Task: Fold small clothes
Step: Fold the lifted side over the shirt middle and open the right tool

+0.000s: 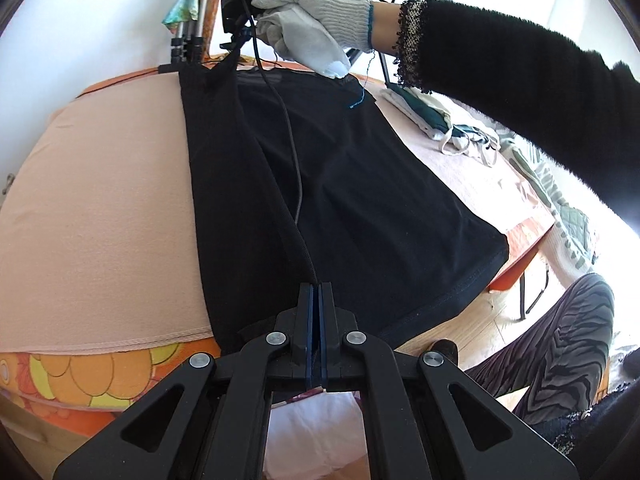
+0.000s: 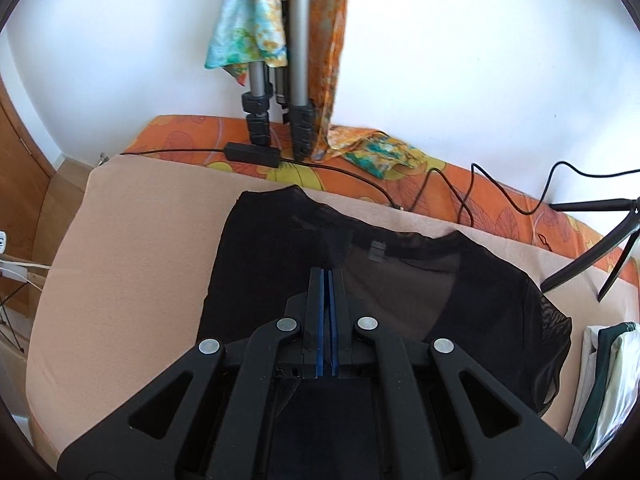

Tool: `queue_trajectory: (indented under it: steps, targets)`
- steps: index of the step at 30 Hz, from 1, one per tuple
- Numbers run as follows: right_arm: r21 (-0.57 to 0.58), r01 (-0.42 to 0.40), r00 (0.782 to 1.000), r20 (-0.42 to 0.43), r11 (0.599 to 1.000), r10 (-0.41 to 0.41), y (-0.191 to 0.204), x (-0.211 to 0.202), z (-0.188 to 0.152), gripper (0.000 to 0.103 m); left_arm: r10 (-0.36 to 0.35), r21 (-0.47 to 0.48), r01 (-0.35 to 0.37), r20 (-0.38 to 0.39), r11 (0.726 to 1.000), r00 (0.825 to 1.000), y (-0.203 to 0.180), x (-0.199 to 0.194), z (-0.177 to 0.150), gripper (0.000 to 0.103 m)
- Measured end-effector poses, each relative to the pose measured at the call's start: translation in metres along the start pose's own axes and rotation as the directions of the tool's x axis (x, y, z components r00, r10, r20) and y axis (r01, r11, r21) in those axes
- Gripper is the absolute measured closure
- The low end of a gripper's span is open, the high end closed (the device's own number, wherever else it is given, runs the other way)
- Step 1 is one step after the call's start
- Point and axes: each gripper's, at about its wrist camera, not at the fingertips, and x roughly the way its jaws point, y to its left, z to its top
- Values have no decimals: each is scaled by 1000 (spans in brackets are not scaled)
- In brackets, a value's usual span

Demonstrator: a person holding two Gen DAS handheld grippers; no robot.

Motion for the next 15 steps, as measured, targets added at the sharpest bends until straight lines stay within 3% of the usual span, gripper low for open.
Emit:
queue_trajectory:
  steps: [8,10,12,14,15]
  targets:
    - [21,-22,999,-32,1000,23,-17,18,-11,100,-8,25,9,-43,1000,999,-14,16,4,102]
    - [31,-31,999,-33,999,32,-20,16,-11,100,-11,30,13,-54,999,998,-16,17,5,94]
    - [22,-40,998,-45,999,41,-22,13,-11,88,-27,29,28,-58,999,998,-19,17,6,88]
    - [14,-40,999,-27,999,41,-25,3,-12,53,-61,19,62,-62,998,996,-19,16,5,81]
    - [8,-40,999,-6,999,40,-28,-5,-12,49,-85,15,86,-58,996,995,-21,15,5,78]
